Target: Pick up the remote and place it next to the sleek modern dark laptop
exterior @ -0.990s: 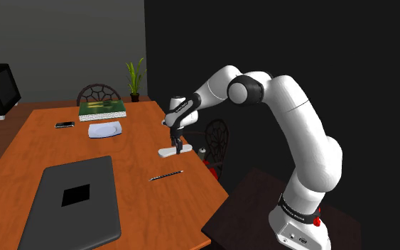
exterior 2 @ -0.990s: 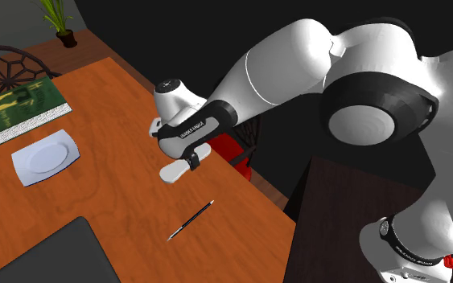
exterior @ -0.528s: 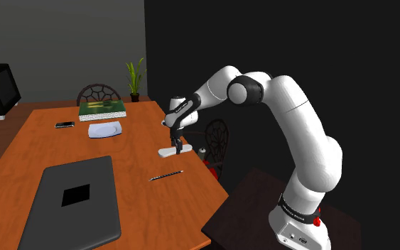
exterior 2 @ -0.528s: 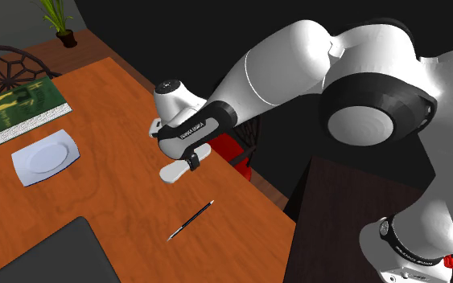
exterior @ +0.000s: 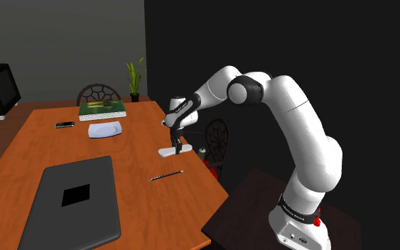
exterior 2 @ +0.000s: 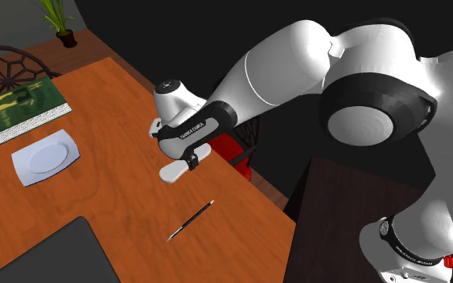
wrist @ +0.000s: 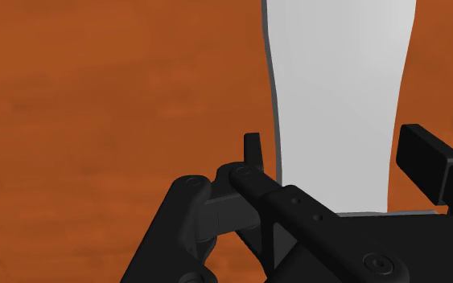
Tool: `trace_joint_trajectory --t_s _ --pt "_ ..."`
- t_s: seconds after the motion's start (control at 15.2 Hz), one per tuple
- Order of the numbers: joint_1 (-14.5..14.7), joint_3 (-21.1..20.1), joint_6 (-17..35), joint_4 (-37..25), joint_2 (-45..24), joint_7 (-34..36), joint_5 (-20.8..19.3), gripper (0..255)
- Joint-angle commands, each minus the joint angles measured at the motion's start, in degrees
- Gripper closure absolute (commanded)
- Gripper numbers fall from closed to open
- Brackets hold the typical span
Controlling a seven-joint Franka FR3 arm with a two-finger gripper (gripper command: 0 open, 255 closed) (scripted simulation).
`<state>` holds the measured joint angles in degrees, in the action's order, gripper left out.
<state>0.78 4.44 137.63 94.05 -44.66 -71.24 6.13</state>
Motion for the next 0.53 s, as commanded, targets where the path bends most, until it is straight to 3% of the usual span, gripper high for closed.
trace_joint_trajectory --t_s 0.0,0.46 --pt "0.0 0.0 0.0 -0.01 0.01 0.0 0.0 255" --pt "0.2 0.29 -2.65 0.81 3.49 0.21 -0.3 255"
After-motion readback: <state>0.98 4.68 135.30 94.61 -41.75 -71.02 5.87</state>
